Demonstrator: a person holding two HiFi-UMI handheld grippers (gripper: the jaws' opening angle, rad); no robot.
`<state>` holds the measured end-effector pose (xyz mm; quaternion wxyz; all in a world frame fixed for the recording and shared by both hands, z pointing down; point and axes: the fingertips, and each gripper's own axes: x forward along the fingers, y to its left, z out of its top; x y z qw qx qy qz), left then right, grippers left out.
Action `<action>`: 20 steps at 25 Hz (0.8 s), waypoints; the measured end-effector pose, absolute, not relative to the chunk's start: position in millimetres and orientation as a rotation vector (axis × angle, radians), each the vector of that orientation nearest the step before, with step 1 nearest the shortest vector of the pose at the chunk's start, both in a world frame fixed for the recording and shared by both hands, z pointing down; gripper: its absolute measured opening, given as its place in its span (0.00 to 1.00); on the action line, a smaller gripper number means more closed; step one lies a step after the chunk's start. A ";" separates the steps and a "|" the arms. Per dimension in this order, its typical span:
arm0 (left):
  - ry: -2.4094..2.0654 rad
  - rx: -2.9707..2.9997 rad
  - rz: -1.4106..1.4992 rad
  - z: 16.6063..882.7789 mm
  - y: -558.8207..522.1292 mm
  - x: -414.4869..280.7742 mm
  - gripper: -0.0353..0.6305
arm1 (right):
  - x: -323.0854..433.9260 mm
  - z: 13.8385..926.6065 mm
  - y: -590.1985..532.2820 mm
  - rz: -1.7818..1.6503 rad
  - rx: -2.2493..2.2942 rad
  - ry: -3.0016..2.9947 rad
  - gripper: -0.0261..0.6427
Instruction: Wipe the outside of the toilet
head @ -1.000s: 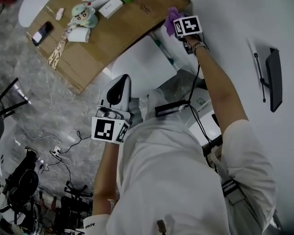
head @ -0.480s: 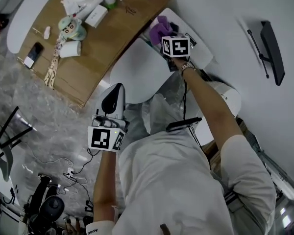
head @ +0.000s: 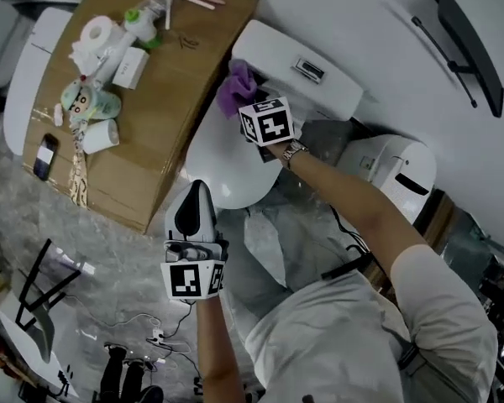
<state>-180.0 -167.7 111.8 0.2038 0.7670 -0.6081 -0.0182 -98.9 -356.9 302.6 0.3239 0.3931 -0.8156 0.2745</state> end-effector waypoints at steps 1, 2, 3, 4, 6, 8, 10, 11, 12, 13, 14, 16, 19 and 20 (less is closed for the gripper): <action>-1.651 2.164 -0.021 128.2 -168.2 -167.8 0.06 | -102.0 307.0 -356.8 0.706 1.037 -2.165 0.23; -1.595 2.185 -0.001 143.5 -168.1 -156.2 0.06 | -102.9 311.8 -356.6 0.698 1.054 -2.181 0.23; -1.532 2.204 0.005 156.2 -167.5 -147.2 0.06 | -102.7 317.0 -356.5 0.691 1.080 -2.187 0.23; -1.465 2.229 0.008 167.3 -166.2 -141.3 0.06 | -102.8 322.0 -357.0 0.682 1.113 -2.186 0.23; -1.348 2.294 0.037 189.6 -163.4 -135.2 0.06 | -105.8 330.4 -363.2 0.655 1.178 -2.183 0.23; -1.277 2.342 0.051 206.6 -163.1 -131.1 0.06 | -109.0 337.4 -373.1 0.634 1.230 -2.191 0.23; -1.221 2.373 0.037 217.0 -160.3 -131.6 0.06 | -107.7 344.2 -380.0 0.646 1.295 -2.188 0.23; -1.197 2.385 0.035 222.0 -158.2 -134.8 0.06 | -106.4 347.3 -382.9 0.661 1.330 -2.183 0.23; -1.180 2.397 0.038 227.5 -156.3 -139.8 0.06 | -104.1 349.7 -386.0 0.681 1.368 -2.178 0.23; -1.171 2.404 0.044 233.8 -154.2 -145.8 0.06 | -99.5 350.9 -389.0 0.706 1.412 -2.174 0.23; -1.169 2.403 0.050 240.7 -151.7 -152.8 0.06 | -92.6 350.6 -391.6 0.734 1.464 -2.167 0.23; -1.173 2.395 0.058 254.3 -146.3 -168.2 0.06 | -76.1 347.3 -395.8 0.790 1.573 -2.147 0.23; -1.183 2.351 0.054 270.0 -141.4 -182.7 0.06 | -58.8 343.4 -396.7 0.820 1.632 -2.128 0.23; -1.175 2.341 0.047 272.5 -140.8 -181.3 0.06 | -55.4 343.0 -394.4 0.808 1.623 -2.124 0.23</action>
